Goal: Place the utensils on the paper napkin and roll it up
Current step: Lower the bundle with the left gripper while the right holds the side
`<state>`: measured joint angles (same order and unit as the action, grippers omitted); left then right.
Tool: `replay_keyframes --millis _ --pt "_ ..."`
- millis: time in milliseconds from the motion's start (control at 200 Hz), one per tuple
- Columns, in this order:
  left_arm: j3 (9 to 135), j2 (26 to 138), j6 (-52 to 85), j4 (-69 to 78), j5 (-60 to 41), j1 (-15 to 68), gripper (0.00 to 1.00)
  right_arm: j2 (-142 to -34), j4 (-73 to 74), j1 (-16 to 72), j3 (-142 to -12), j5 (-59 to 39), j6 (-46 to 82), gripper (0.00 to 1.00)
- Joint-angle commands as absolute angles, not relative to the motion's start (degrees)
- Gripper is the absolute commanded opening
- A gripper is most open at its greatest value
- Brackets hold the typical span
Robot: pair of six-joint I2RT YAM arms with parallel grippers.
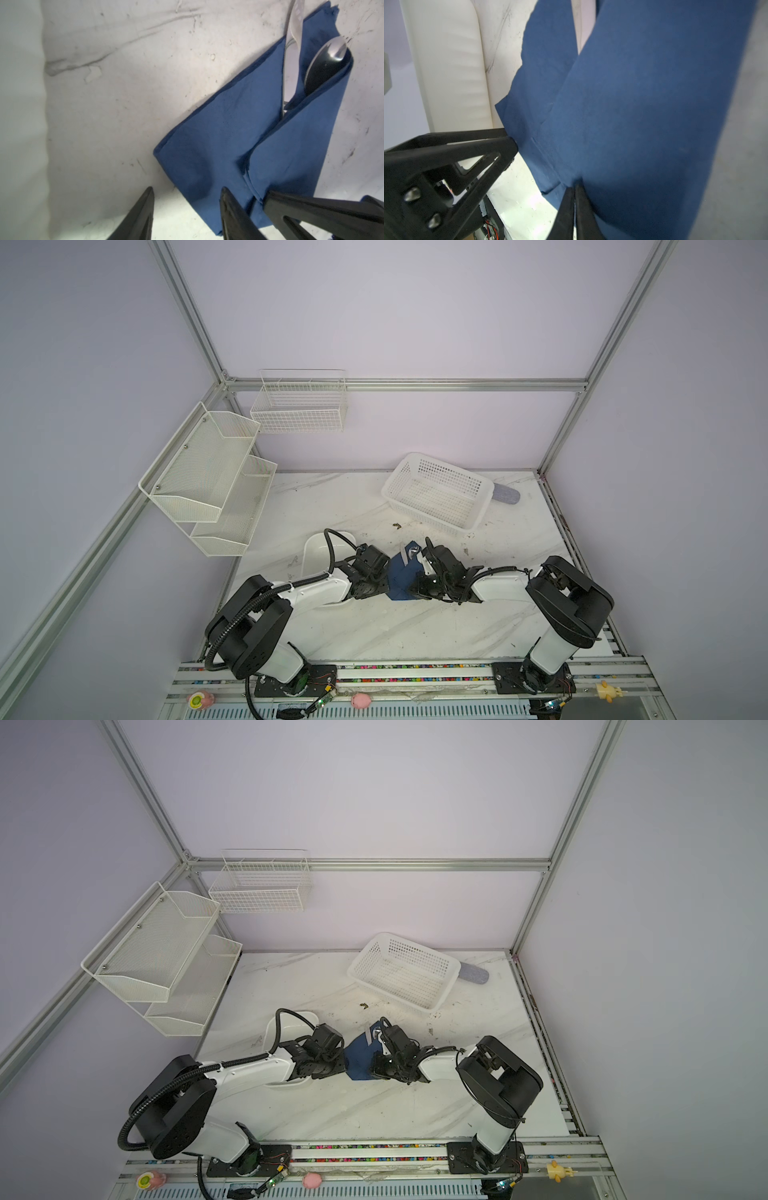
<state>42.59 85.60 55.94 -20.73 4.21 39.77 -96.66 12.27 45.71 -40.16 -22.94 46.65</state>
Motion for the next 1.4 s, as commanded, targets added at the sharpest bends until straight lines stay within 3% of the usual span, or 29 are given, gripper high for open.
replay_keyframes --millis 0,165,580,995,1395 --pt "45.4 86.8 57.3 -24.8 7.5 38.7 0.55 -97.8 9.6 46.0 -40.4 -21.7 46.4 0.1" --pt "44.3 87.3 56.3 -20.7 4.9 37.6 0.52 -97.9 9.8 46.0 -40.2 -21.7 46.5 0.1" --pt "43.2 91.1 59.2 -14.5 0.4 36.1 0.24 -97.6 10.4 46.0 -40.2 -22.0 46.8 0.1" --pt "42.7 88.0 59.4 -12.5 0.0 36.1 0.07 -97.8 10.5 46.0 -40.4 -22.2 46.9 0.1" --pt "43.6 83.1 55.5 -12.2 -3.4 36.1 0.0 -97.5 10.6 46.0 -40.0 -21.6 47.0 0.1"
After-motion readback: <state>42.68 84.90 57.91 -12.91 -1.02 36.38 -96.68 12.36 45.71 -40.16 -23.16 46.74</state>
